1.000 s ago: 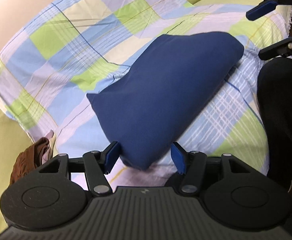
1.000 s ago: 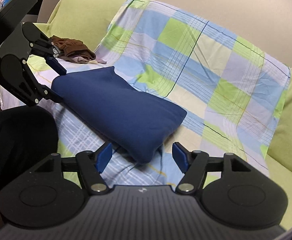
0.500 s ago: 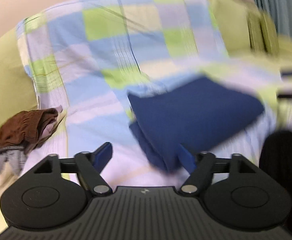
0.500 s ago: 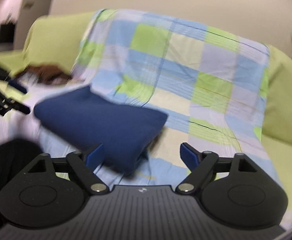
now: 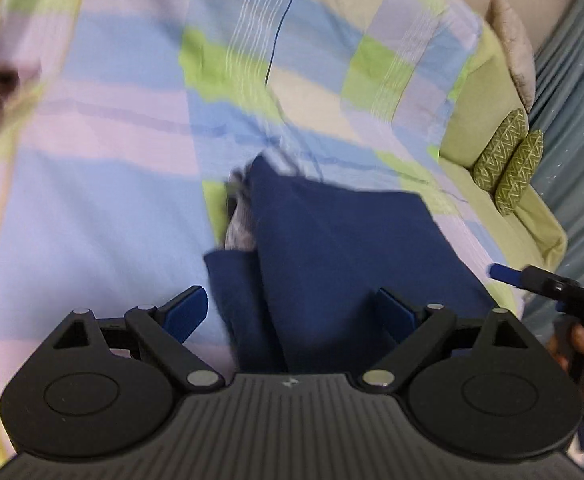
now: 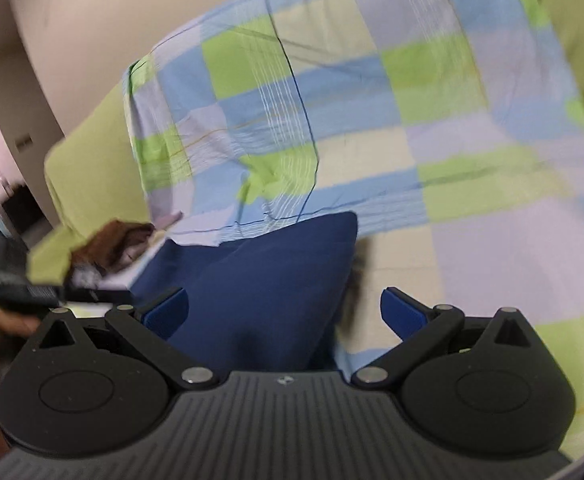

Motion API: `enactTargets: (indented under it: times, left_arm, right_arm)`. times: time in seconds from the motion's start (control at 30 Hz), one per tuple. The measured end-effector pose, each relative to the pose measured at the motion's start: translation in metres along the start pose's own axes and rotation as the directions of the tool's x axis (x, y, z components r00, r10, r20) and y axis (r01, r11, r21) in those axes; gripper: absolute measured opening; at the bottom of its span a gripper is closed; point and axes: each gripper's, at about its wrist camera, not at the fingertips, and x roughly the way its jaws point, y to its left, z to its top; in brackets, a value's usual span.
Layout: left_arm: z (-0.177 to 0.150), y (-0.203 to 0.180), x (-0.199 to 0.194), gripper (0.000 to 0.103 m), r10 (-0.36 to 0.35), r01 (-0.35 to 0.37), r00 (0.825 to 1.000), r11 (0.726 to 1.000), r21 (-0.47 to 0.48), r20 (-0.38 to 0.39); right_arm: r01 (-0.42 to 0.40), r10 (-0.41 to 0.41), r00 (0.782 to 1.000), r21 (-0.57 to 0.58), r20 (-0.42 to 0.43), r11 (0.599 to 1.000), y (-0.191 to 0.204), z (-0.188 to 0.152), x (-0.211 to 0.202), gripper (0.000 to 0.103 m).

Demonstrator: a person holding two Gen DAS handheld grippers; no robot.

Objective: Fold clothes

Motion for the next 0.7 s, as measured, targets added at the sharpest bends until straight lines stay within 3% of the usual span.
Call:
enactTargets:
  times: [0.13,0.37,0.43,0.6,0.67,0.7]
  left_arm:
    - [0.008,0.018,0.020,0.098,-0.069,0.067,0.997,0.996,-0.053,-0.029]
    - [0.025,0.011,0.048,0.095,-0.095,0.093,0.993,0.995,-0.019,-0.073]
    - [0.025,0.009,0.050,0.076,-0.115,0.113,0.990,0.993,-0.023,-0.077]
    - [0.017,0.015,0.046,0.058,-0.148,0.145,0.988,0.987,-0.071,-0.036]
    - [0.012,0.013,0.047,0.052,-0.149,0.147,0.989,0.986,-0.080,-0.011]
    - [0.012,0.010,0.045,0.047,-0.144,0.144,0.990,0.987,-0.067,0.000]
  right_arm:
    - [-0.030,0.036,0.997,0.096,-0.067,0.995,-0.021,0.009,0.033,0.090]
    - [-0.029,0.060,0.987,0.201,-0.149,0.979,-0.047,0.017,0.081,0.087]
    - [-0.042,0.079,0.983,0.219,-0.167,0.975,-0.048,0.016,0.089,0.086]
    - [-0.117,0.184,0.957,0.281,-0.225,0.953,-0.040,0.009,0.108,0.086]
    - [-0.114,0.186,0.954,0.292,-0.233,0.949,-0.039,0.007,0.111,0.075]
    - [-0.108,0.186,0.954,0.313,-0.233,0.944,-0.041,0.007,0.113,0.055]
